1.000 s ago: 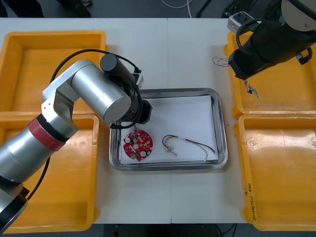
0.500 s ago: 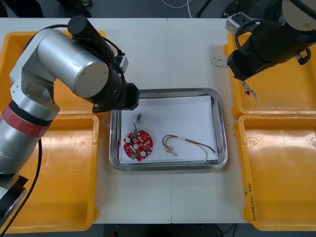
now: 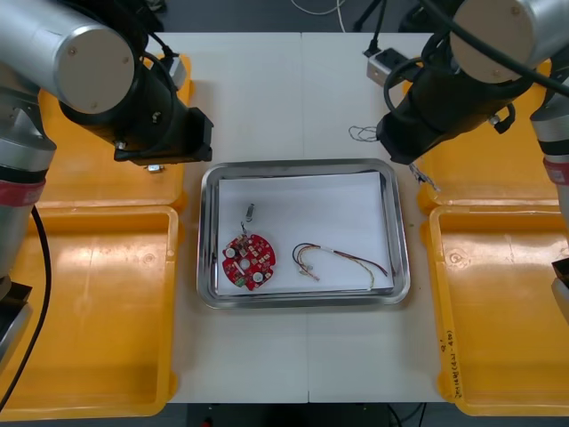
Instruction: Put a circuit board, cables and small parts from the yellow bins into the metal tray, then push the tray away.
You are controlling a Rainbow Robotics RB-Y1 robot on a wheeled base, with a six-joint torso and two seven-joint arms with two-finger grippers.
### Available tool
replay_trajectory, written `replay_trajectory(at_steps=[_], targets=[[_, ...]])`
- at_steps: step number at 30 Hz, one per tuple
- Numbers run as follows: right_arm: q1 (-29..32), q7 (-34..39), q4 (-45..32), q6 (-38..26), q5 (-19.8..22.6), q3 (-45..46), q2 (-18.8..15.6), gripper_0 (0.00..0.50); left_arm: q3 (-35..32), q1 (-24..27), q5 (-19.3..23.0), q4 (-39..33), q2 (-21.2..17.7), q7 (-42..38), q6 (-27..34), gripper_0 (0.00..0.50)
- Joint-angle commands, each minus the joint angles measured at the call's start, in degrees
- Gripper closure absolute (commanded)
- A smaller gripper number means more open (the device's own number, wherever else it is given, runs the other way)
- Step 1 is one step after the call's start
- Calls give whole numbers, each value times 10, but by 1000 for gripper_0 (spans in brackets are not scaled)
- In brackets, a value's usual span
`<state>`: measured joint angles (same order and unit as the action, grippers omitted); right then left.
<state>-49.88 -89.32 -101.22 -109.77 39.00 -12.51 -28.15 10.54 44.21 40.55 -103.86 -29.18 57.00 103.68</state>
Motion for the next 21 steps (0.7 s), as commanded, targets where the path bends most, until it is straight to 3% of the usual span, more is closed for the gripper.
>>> replay_trajectory(at_steps=[1, 7, 13, 21], targets=[[-29, -36, -16, -2, -2, -48, 18, 500, -33, 27, 11, -20, -39, 19, 16, 0], [-39, -45, -11, -2, -9, -107, 35, 500, -64, 29, 15, -20, -66, 24, 41, 0], [-66, -67, 74, 12, 21, -130, 58, 500, -97, 30, 13, -1, -83, 25, 55, 0], [-82, -176, 148, 51, 21, -135, 71, 500, -115, 30, -19, 46, -87, 36, 26, 0]])
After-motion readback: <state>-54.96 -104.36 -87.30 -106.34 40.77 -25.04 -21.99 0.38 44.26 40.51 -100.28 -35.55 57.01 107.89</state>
